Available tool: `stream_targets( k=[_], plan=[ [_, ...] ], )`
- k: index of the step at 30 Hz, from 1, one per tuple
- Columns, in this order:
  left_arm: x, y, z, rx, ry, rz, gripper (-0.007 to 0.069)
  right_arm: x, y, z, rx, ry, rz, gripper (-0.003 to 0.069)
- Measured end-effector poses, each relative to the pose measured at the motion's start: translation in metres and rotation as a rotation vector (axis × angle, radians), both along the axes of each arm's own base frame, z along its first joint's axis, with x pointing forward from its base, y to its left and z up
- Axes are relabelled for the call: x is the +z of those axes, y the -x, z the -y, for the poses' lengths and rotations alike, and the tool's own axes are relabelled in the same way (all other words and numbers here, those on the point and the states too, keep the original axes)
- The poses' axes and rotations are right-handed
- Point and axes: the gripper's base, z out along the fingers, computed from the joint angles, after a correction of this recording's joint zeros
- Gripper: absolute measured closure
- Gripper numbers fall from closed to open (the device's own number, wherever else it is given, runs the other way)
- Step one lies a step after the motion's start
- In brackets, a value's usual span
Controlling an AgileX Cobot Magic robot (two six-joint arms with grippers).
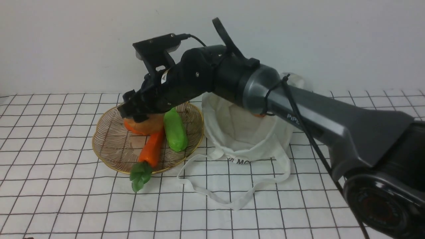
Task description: Take vegetables from bag on white checkered tablecloth place on plate.
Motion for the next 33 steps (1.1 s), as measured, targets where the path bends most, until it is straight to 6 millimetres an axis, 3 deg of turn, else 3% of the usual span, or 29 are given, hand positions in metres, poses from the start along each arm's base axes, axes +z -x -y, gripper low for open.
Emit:
stream_targets(
  k=[2,4,9,13,15,16,19,23,27,30,33],
  plan=[
    [0.000,0.000,0.000,0.000,0.000,0.000,0.0632,0.000,0.000,0.000,0.002,0.010,0.008,0.0032],
    [0.000,0.000,0.000,0.000,0.000,0.000,0.0632,0.000,0.000,0.002,0.009,0.039,0.013,-0.0011],
    [0.000,0.000,0.000,0.000,0.000,0.000,0.0632,0.011,0.006,0.011,0.035,0.130,0.022,-0.0031],
    [0.000,0.000,0.000,0.000,0.000,0.000,0.0632,0.046,0.017,0.024,0.049,0.181,0.046,-0.0003],
    [0.000,0.000,0.000,0.000,0.000,0.000,0.0632,0.078,0.030,0.038,0.054,0.203,0.065,0.0046],
    [0.000,0.000,0.000,0.000,0.000,0.000,0.0632,0.081,0.031,0.039,0.055,0.205,0.065,0.0053],
    [0.000,0.000,0.000,0.000,0.000,0.000,0.0632,0.125,0.054,0.063,0.050,0.247,0.066,0.0174],
    [0.000,0.000,0.000,0.000,0.000,0.000,0.0632,0.175,0.082,0.095,0.018,0.281,0.108,0.0381],
    [0.000,0.000,0.000,0.000,0.000,0.000,0.0632,0.210,0.101,0.118,-0.042,0.246,0.165,0.0582],
    [0.000,0.000,0.000,0.000,0.000,0.000,0.0632,0.229,0.113,0.130,-0.069,0.208,0.186,0.0653],
    [0.000,0.000,0.000,0.000,0.000,0.000,0.0632,0.249,0.127,0.143,-0.093,0.159,0.211,0.0670]
  ],
)
